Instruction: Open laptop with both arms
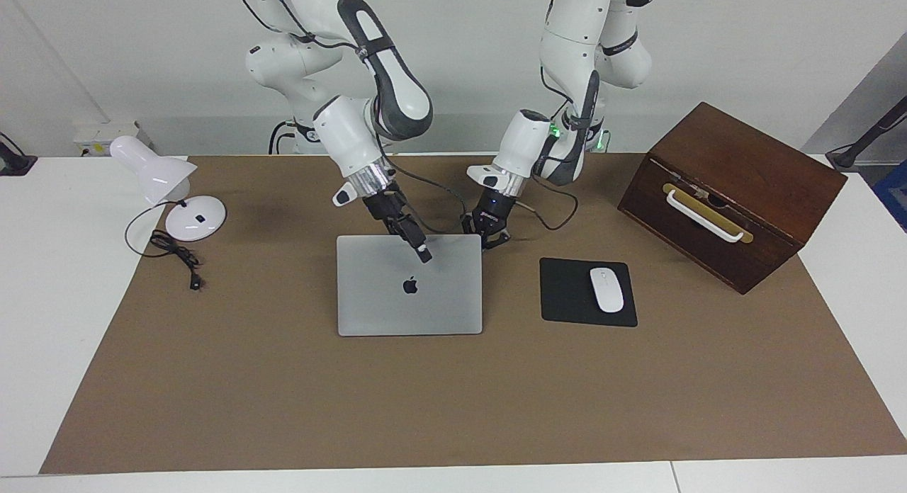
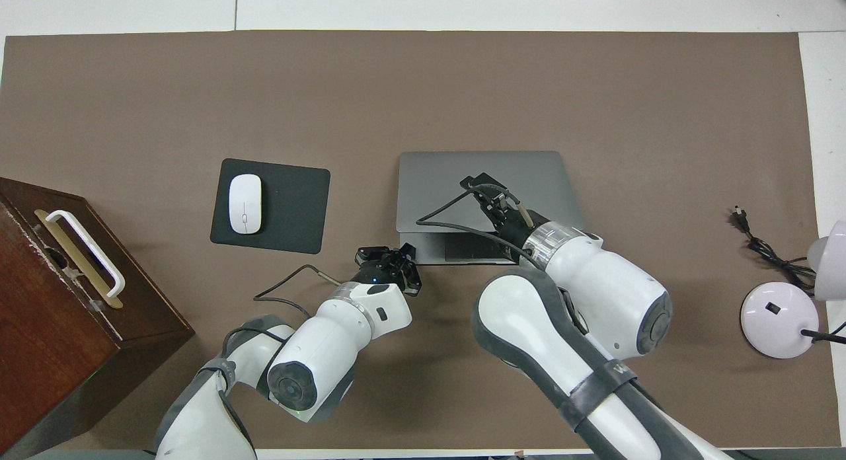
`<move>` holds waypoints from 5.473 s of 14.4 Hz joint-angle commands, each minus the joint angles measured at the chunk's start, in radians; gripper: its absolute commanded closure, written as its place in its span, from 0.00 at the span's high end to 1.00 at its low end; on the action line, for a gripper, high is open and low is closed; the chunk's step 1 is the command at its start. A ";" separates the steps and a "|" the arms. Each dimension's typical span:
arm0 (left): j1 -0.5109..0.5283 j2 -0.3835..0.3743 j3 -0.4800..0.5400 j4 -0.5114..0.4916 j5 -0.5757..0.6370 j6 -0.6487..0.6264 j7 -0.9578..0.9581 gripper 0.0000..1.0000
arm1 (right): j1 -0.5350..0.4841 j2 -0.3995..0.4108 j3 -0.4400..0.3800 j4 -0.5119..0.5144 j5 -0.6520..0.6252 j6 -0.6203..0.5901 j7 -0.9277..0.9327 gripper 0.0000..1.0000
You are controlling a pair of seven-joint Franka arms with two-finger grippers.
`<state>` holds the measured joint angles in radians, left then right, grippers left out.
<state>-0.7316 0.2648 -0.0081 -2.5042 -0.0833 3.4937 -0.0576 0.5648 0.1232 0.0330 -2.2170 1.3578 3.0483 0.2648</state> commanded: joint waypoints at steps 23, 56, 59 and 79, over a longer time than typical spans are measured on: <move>-0.023 0.067 0.013 0.031 -0.004 0.011 0.012 0.00 | -0.066 0.145 0.007 0.358 0.009 0.014 -0.033 1.00; -0.023 0.088 0.013 0.051 -0.007 0.011 0.010 0.00 | -0.379 0.208 -0.001 0.882 -0.834 -0.811 0.421 1.00; -0.026 0.086 0.010 0.087 -0.033 0.010 -0.037 0.00 | -0.414 0.210 -0.001 0.990 -0.922 -0.991 0.360 1.00; 0.081 -0.199 0.016 0.353 -0.035 -0.801 -0.243 0.00 | -0.597 -0.101 -0.012 0.811 -1.367 -1.536 -0.306 1.00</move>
<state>-0.6783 0.0736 0.0106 -2.2435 -0.1028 2.8501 -0.3092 -0.0166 0.1309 0.0120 -1.2354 0.0029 1.4928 -0.0235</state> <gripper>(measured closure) 0.991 0.000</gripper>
